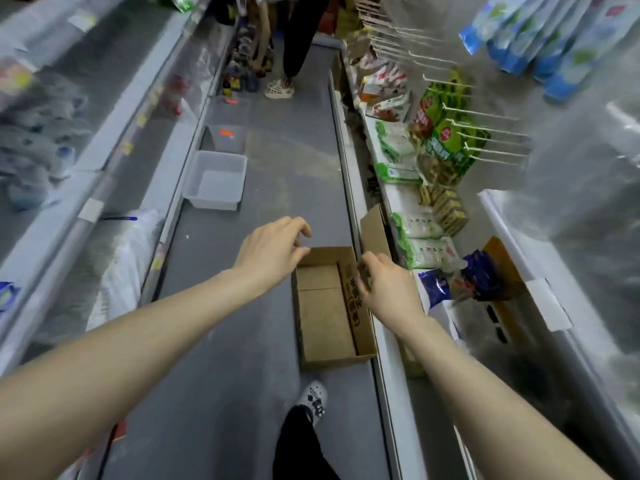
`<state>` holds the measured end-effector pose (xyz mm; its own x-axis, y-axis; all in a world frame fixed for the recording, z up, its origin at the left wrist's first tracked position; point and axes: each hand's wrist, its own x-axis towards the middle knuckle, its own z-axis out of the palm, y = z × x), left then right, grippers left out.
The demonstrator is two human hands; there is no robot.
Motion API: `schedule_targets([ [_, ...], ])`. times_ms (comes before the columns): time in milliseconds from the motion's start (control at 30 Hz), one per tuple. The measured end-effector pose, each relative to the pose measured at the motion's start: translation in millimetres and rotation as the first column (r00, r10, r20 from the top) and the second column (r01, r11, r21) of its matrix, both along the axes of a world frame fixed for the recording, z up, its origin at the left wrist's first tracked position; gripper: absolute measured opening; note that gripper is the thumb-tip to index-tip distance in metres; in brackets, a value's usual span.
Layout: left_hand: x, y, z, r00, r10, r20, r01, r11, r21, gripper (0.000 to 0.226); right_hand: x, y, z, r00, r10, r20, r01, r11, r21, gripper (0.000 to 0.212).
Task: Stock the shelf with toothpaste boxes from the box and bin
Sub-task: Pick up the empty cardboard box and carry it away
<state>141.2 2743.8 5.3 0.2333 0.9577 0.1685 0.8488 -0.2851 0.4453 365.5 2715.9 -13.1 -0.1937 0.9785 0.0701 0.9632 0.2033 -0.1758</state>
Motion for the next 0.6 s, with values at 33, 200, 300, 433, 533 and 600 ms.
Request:
schedule_targets([
  [33,3.8,17.7,-10.6,1.000,0.018,0.014,-0.017,0.999,-0.034,0.022,4.3,18.7,-9.1,1.000,0.001,0.004,-0.001,0.999,-0.039,0.022],
  [200,23.8,102.7,-74.4,0.997,0.065,0.029,-0.059,0.979,-0.193,0.032,26.7,114.5,-66.1,0.999,0.000,0.037,0.008,0.979,-0.204,0.032],
  [300,34.2,147.7,-120.6,0.996,0.093,0.008,-0.087,0.951,-0.298,0.040,36.4,161.4,-112.2,0.998,-0.042,0.044,0.053,0.953,-0.297,0.038],
  [433,42.1,191.9,-185.7,0.996,0.094,0.005,-0.084,0.908,-0.410,0.047,43.9,197.8,-174.2,0.993,-0.118,0.027,0.119,0.912,-0.392,0.044],
  [533,46.6,223.6,-247.3,0.997,0.075,0.006,-0.062,0.872,-0.486,0.054,51.7,221.8,-236.6,0.982,-0.173,0.071,0.186,0.867,-0.462,0.044],
  [600,48.6,240.6,-292.8,0.998,0.062,0.004,-0.051,0.845,-0.532,0.059,57.3,233.9,-281.9,0.974,-0.199,0.105,0.225,0.844,-0.487,0.048],
])
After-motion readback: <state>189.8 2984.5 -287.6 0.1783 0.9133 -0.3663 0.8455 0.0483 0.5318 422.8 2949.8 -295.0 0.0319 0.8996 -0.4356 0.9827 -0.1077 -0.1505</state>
